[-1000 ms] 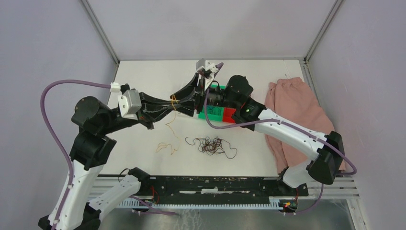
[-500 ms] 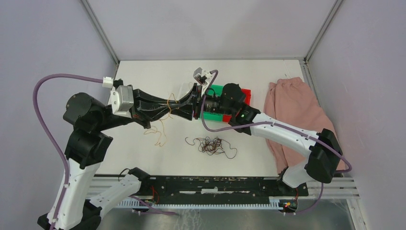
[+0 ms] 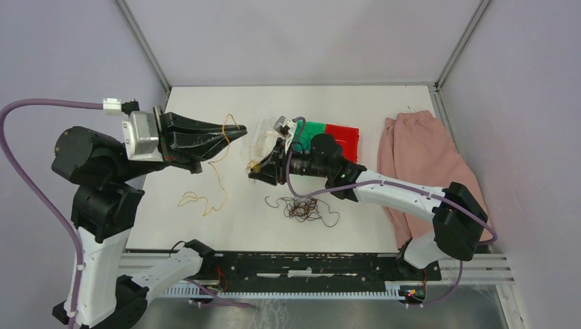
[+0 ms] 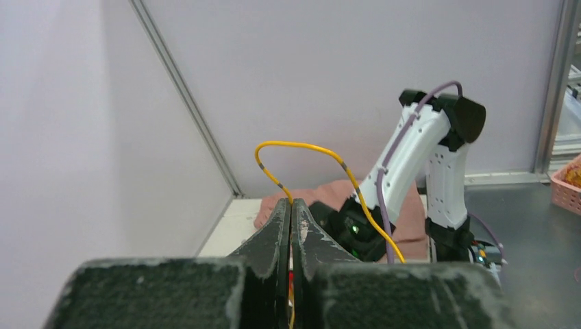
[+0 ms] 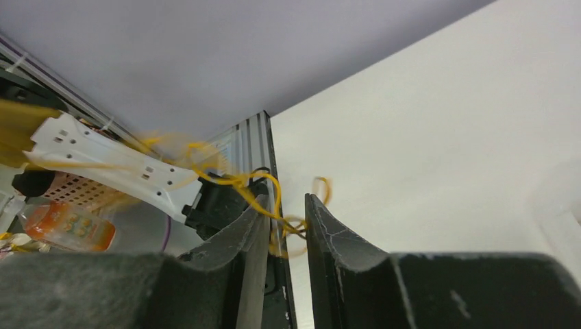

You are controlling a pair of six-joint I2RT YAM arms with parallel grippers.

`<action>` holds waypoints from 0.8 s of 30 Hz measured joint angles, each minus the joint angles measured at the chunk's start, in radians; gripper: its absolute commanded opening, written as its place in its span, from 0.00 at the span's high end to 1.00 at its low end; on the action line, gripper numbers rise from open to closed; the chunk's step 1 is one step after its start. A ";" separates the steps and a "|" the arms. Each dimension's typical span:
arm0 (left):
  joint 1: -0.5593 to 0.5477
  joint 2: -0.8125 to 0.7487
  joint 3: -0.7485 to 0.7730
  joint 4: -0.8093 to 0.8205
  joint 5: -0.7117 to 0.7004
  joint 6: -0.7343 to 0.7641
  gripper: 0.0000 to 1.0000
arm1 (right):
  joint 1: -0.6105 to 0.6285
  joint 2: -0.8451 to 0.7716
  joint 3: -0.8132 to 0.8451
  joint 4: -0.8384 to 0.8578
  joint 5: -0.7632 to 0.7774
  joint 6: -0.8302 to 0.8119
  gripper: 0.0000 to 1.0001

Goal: Untangle the cables

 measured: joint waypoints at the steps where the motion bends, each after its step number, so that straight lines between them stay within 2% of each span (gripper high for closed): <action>1: 0.000 0.008 0.025 -0.005 -0.006 0.000 0.97 | 0.000 0.005 -0.010 -0.002 0.006 0.000 0.69; 6: 0.000 0.031 0.115 -0.009 -0.027 0.002 0.97 | 0.000 0.021 -0.061 -0.040 0.037 -0.006 0.66; 15: 0.000 0.016 0.105 -0.044 -0.095 0.077 0.97 | 0.000 -0.071 -0.095 -0.179 0.120 -0.089 0.58; 18: 0.000 0.010 0.068 -0.064 -0.152 0.135 0.97 | 0.000 -0.090 -0.090 -0.201 0.140 -0.098 0.48; 21: 0.000 0.010 0.010 -0.080 -0.245 0.204 0.97 | 0.000 -0.092 -0.082 -0.241 0.211 -0.105 0.48; 24: 0.000 0.013 -0.085 -0.076 -0.348 0.266 0.97 | -0.006 -0.098 -0.066 -0.329 0.346 -0.106 0.47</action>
